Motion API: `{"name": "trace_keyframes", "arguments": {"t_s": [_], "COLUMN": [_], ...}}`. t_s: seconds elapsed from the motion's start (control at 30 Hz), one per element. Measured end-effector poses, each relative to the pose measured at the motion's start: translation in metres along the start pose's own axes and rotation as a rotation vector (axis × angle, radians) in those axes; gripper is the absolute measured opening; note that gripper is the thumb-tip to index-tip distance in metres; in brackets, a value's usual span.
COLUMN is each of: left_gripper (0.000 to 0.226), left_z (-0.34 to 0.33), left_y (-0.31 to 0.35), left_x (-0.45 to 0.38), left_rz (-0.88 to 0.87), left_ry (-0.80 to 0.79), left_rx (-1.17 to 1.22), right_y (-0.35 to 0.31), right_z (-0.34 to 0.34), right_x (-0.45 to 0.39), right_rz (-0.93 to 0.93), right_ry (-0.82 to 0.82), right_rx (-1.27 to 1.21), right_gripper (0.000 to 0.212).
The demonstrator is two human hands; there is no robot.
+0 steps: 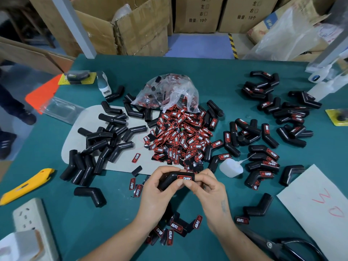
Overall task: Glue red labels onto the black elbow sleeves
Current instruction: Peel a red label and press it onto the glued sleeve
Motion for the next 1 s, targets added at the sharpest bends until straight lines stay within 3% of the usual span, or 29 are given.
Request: {"name": "trace_keyframes", "arguments": {"t_s": [0.23,0.33,0.6,0.77,1.0], "left_gripper": [0.024,0.023,0.024,0.027,0.026], "left_z": [0.000,0.000,-0.004,-0.005,-0.004], "left_y": [0.002,0.002,-0.005,-0.008,-0.005], "left_x": [0.001,0.001,0.001,0.002,0.002], "left_rz": [-0.003,0.006,0.099,0.146,0.104], "left_ry": [-0.004,-0.018,-0.053,-0.071,-0.078], "left_rx": [-0.009,0.043,0.162,0.194,0.165], "right_y": [0.001,0.000,-0.015,-0.023,-0.027], "right_z": [-0.003,0.001,-0.001,-0.005,-0.005], "right_x": [0.001,0.003,0.013,0.014,0.013], "right_rz": [0.001,0.015,0.256,0.407,0.410], "right_ry": [-0.027,0.055,0.084,0.023,0.027], "right_rx": [0.014,0.005,0.197,0.242,0.213], "right_gripper": [0.008,0.029,0.022,0.045,0.036]}}
Point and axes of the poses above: each hand's wrist, its own x-axis away from the middle knuckle, its own z-axis out of the back of the hand, y = z × x, the point moved 8 cm from there along -x, towards the middle knuckle
